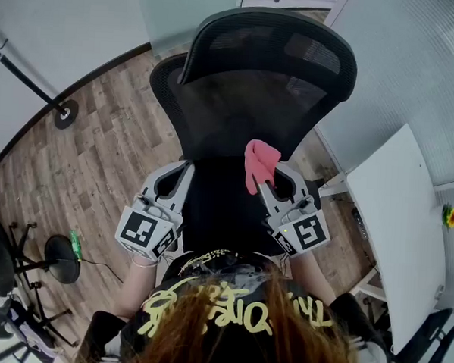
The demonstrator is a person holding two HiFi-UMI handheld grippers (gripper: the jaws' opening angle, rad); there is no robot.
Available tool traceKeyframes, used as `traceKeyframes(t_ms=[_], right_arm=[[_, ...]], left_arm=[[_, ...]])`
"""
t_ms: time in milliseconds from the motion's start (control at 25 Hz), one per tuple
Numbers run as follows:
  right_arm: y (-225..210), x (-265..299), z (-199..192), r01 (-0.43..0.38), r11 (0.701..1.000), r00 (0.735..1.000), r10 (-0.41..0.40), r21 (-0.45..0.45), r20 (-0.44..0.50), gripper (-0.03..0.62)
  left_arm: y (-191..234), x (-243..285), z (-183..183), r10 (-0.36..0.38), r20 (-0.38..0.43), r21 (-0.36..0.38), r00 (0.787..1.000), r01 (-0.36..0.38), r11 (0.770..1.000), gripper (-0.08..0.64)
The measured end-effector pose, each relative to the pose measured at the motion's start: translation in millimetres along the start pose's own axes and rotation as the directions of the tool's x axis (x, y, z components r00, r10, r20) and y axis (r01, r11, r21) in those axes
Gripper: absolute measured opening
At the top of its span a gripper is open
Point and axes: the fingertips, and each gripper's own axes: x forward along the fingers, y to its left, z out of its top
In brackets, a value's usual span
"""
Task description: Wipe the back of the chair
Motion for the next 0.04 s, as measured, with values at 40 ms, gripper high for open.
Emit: traceKeyframes(t_ms=[40], right_arm=[[0.2, 0.2, 0.3, 0.003, 1.000, 1.000, -0.003, -0.002, 0.000, 0.067]], left_arm=[[-0.2, 0.3, 1.0, -0.003, 0.001, 0.002, 1.000, 0.003, 1.000, -0.009]])
